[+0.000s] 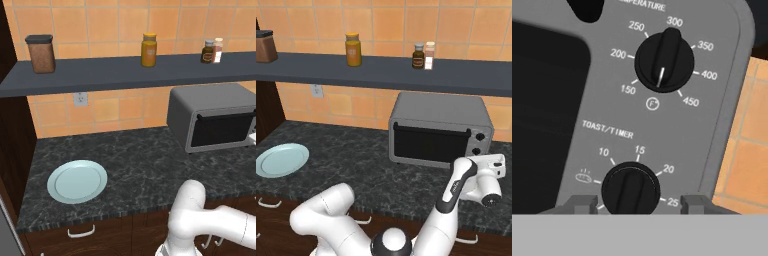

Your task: Pick up the kebab skewer and baguette bread, and place them inside the toaster oven. Close the toaster oven door and start by setting the timer.

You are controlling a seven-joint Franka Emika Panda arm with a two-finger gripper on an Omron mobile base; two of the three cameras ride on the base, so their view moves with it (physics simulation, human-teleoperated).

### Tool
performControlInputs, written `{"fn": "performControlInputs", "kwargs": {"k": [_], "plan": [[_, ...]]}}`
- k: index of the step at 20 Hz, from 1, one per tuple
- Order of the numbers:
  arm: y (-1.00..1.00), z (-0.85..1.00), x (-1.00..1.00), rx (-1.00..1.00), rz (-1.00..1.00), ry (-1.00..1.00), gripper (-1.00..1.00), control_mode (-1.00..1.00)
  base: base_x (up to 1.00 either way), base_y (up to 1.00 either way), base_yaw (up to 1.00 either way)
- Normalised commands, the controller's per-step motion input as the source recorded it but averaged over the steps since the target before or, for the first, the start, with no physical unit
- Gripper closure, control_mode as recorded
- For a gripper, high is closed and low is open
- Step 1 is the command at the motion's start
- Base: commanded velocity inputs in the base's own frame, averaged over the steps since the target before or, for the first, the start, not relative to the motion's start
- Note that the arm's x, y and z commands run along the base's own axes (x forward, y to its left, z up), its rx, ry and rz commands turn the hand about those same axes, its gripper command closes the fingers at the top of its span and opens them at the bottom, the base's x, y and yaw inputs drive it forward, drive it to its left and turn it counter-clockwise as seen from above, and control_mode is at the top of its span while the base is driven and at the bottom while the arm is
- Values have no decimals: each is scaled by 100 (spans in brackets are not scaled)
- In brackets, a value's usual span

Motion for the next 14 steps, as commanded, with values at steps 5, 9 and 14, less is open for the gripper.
{"fn": "performControlInputs", "kwargs": {"k": [5, 9, 14], "plan": [[2, 11, -4, -1, 0, -3, 100, -100, 0, 0, 0], [9, 28, 0, -1, -2, -2, 100, -100, 0, 0, 0], [16, 38, -1, 0, -1, 0, 100, -100, 0, 0, 0]]}}
